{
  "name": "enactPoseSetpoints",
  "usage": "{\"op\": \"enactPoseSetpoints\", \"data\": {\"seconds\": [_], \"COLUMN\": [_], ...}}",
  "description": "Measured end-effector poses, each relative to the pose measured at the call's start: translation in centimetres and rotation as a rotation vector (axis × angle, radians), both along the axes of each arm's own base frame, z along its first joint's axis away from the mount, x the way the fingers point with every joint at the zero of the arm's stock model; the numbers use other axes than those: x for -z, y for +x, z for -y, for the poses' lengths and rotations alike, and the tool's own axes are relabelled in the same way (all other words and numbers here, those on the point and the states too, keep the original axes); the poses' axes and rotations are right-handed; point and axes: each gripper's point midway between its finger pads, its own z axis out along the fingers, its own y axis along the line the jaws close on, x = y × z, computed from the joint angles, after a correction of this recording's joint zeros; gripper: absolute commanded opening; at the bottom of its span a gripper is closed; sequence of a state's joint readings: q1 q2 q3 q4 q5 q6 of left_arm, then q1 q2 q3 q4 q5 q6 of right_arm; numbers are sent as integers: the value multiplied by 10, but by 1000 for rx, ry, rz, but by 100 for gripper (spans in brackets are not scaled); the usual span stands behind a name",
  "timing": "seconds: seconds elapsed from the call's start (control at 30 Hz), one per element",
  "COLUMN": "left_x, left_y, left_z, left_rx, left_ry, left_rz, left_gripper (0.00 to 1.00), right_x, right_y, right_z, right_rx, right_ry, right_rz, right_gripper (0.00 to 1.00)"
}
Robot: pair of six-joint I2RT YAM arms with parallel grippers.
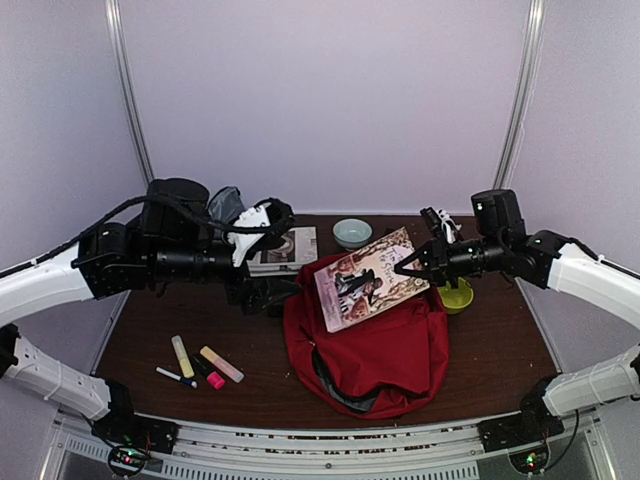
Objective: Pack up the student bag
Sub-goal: Pick up the largest pocket of the bag from the student bag.
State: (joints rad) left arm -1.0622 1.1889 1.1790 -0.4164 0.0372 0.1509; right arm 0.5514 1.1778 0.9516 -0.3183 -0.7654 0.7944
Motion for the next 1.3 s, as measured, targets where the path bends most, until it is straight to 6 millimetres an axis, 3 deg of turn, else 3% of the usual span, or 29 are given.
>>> {"op": "enactPoseSetpoints", "data": {"seconds": [0.1, 0.23, 0.4, 0.6, 0.73, 0.83, 0.93, 1.0, 1.07, 1.2, 1.23, 1.3], "left_x": [2, 10, 35, 93, 139, 176, 210, 222, 233, 232, 228, 221], "left_y": [-1, -5, -18, -50, -77, -90, -91, -85, -72, -47, -41, -32], "left_z": [0, 5, 40, 110, 153, 165, 154, 146, 142, 145, 149, 152], "left_rx": [4, 21, 85, 238, 334, 378, 390, 374, 329, 229, 205, 169], "left_ry": [-8, 1, 82, 288, 454, 569, 692, 755, 807, 838, 830, 812], "left_rz": [-2, -8, -7, -15, -14, -7, -4, 13, 43, 94, 102, 111], "left_gripper": [86, 84, 83, 89, 94, 97, 98, 97, 93, 82, 75, 51], "right_x": [1, 7, 12, 2, -11, -9, -7, -6, -3, 7, 10, 14], "right_y": [13, 24, 30, 29, 27, 26, 26, 26, 26, 25, 24, 22], "right_z": [22, 67, 105, 147, 162, 168, 169, 169, 169, 169, 168, 168], "right_rx": [92, 270, 412, 566, 615, 630, 626, 621, 616, 606, 603, 597], "right_ry": [5, 1, -5, -51, -98, -141, -163, -171, -180, -192, -194, -200], "right_rz": [14, 54, 86, 213, 316, 340, 350, 357, 357, 344, 340, 337], "right_gripper": [0, 0, 0, 0, 0, 0, 0, 0, 0, 0, 0, 0]}}
